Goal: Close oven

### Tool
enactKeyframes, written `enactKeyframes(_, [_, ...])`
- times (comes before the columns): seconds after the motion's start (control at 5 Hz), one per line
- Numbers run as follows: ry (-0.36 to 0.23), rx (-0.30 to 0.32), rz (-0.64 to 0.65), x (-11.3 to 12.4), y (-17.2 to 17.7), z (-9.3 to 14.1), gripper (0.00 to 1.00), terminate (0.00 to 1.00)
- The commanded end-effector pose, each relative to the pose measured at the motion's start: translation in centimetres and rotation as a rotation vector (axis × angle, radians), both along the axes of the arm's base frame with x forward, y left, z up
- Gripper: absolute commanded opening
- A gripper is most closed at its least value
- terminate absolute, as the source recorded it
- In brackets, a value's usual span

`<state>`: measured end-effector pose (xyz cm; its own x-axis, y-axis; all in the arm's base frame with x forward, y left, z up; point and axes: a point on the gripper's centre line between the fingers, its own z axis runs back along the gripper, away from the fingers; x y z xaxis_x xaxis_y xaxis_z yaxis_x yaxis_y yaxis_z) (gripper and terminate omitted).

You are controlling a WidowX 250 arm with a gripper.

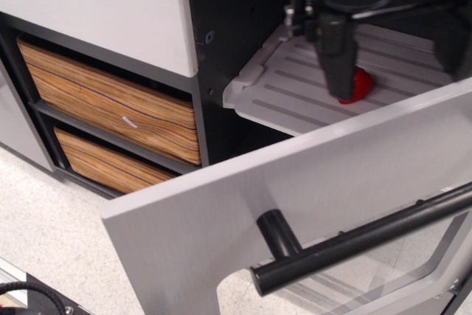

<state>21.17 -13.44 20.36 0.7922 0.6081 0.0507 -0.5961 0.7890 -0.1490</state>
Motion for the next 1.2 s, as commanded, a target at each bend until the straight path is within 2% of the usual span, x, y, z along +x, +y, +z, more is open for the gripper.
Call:
enactKeyframes(0.0, [0.150, -0.085, 0.032, -1.0, -1.3, -1.4, 1.00, 0.00])
enactKeyframes(0.2, [0.159, -0.041, 0.050, -0.6, -1.0, -2.9, 1.00, 0.00])
enactKeyframes(0.4, [0.045, 0.007, 0.102, 0.2, 0.0, -3.1, 1.00, 0.00])
enactKeyframes(0.6, [0.010, 0.010, 0.119, 1.0, 1.3, -2.7, 1.00, 0.00])
enactKeyframes(1.0, [0.070, -0.042, -0.029, 0.4, 2.3, -2.9, 1.00, 0.00])
